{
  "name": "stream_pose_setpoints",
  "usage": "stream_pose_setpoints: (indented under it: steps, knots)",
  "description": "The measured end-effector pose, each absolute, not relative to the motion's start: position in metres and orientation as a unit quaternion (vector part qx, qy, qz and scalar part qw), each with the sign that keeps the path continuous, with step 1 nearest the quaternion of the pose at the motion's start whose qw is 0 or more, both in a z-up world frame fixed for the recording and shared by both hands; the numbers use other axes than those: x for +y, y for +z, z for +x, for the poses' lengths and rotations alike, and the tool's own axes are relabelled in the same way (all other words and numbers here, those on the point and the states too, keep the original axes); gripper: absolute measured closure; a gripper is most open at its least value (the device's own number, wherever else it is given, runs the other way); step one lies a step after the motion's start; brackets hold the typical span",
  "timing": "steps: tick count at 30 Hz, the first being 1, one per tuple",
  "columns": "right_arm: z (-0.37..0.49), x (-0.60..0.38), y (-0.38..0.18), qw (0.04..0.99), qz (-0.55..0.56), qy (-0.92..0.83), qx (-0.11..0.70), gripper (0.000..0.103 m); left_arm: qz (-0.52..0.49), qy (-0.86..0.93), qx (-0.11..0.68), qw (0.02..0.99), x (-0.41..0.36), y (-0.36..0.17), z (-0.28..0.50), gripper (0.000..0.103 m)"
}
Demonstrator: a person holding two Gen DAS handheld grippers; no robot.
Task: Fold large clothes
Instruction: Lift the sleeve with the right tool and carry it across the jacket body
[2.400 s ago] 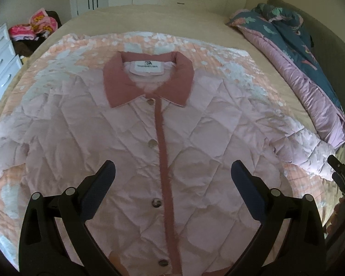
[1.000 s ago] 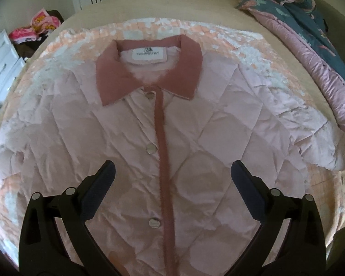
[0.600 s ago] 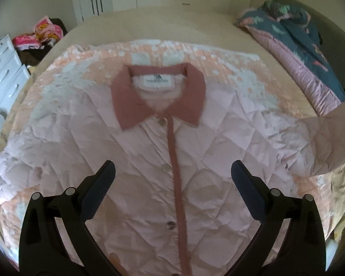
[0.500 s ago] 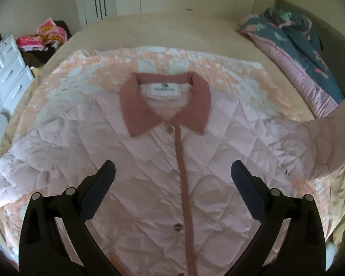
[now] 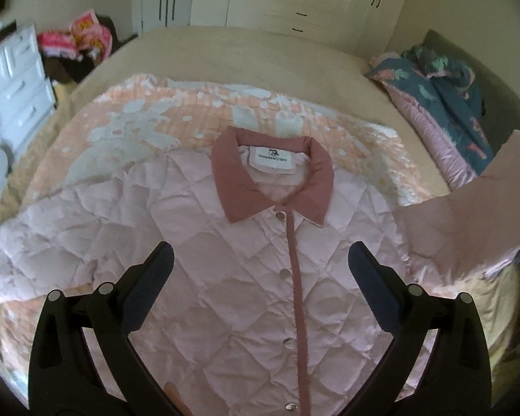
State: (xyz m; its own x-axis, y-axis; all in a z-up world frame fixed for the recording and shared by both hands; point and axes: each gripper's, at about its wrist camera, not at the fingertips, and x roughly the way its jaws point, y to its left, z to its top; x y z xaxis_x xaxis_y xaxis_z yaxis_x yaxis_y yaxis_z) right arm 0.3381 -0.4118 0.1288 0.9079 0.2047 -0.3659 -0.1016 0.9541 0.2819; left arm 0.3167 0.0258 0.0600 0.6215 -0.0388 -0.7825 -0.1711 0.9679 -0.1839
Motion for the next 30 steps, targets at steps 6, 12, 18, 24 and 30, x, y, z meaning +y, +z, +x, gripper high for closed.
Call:
stream_pose_setpoints:
  steps: [6, 12, 18, 24, 30]
  knots:
    - [0.336, -0.361, 0.139, 0.968, 0.104, 0.111, 0.197, 0.086, -0.131, 0.056, 0.425, 0.894, 0.052, 0.057, 0.309, 0.009]
    - [0.340, -0.323, 0.133, 0.965, 0.093, 0.139, 0.202, 0.086, -0.148, 0.069, 0.426, 0.890, 0.078, 0.049, 0.303, 0.009]
    - [0.346, -0.284, 0.125, 0.958, 0.084, 0.171, 0.215, 0.086, -0.147, 0.058, 0.419, 0.894, 0.092, 0.046, 0.298, 0.009]
    - [0.346, -0.244, 0.109, 0.951, 0.068, 0.199, 0.228, 0.086, -0.146, 0.070, 0.410, 0.898, 0.104, 0.046, 0.294, 0.009]
    - [0.348, -0.215, 0.090, 0.943, 0.066, 0.215, 0.247, 0.086, -0.177, 0.077, 0.417, 0.888, 0.124, 0.034, 0.289, 0.009]
